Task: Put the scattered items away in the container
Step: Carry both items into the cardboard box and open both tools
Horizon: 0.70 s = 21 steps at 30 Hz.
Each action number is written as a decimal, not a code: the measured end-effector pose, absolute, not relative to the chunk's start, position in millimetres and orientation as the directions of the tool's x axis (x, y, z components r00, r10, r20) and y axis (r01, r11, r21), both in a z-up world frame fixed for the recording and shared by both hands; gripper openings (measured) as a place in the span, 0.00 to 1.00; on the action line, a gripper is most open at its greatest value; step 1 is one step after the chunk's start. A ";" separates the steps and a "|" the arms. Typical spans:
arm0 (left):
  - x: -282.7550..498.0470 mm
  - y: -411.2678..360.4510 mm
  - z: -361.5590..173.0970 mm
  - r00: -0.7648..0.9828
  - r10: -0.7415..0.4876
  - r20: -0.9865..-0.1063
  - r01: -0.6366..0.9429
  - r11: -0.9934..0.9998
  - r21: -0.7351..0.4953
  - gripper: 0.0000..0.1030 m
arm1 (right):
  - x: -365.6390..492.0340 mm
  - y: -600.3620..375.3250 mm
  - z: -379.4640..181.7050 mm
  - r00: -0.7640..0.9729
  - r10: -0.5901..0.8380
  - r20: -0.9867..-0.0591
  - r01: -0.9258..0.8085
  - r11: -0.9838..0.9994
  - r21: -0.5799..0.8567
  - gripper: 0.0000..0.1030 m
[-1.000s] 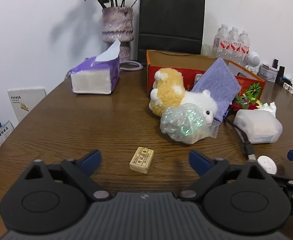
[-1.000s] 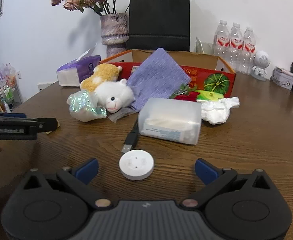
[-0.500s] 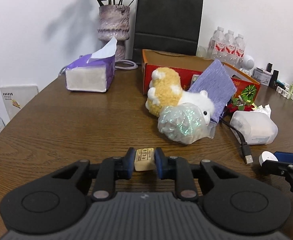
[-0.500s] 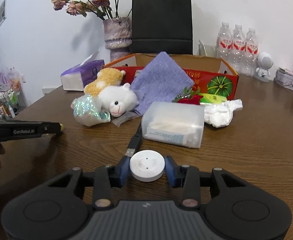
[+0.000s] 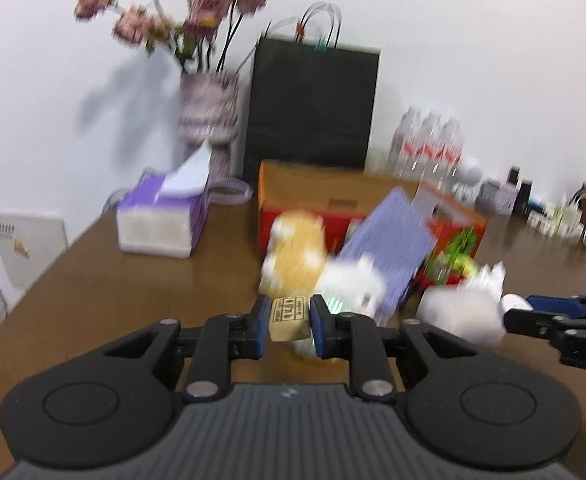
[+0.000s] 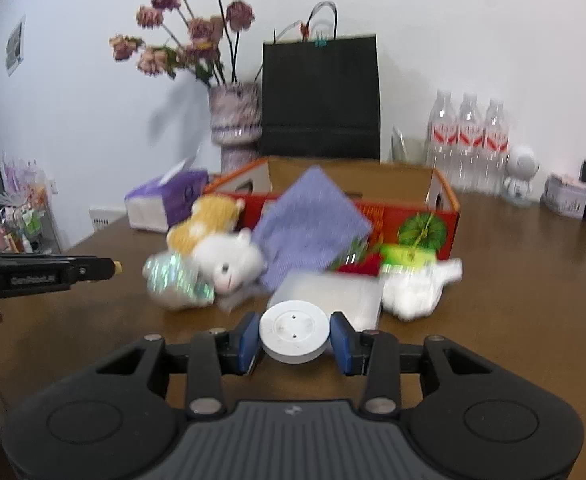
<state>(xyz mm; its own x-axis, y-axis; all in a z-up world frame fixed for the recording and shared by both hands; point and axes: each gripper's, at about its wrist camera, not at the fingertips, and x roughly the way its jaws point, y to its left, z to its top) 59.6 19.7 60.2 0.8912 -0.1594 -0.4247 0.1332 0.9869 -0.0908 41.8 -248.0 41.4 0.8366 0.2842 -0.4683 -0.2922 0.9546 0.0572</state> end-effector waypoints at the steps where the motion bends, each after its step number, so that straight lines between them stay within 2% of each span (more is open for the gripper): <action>1: 62.7 17.0 67.0 0.900 -0.164 -0.405 0.138 0.986 -0.093 0.21 | 46.2 -249.6 46.6 0.843 0.286 -0.457 -0.293 0.954 0.056 0.37; 5: 91.6 0.1 94.0 0.923 -0.181 -0.341 0.156 0.983 -0.099 0.21 | 71.7 -252.7 71.4 0.869 0.289 -0.402 -0.296 0.954 0.046 0.37; 12: 164.5 -33.7 126.2 0.941 -0.203 -0.270 0.153 0.969 -0.192 0.21 | 140.7 -253.0 112.9 0.901 0.285 -0.327 -0.274 0.958 0.080 0.37; 16: 212.1 -48.5 114.7 0.935 -0.186 -0.302 0.112 0.963 -0.244 0.21 | 189.0 -253.7 114.0 0.914 0.248 -0.322 -0.228 0.969 0.101 0.37; 21: 264.0 -49.2 78.7 0.896 -0.163 -0.412 0.062 0.967 -0.248 0.21 | 248.9 -266.3 90.3 0.890 0.232 -0.392 -0.189 0.971 0.145 0.37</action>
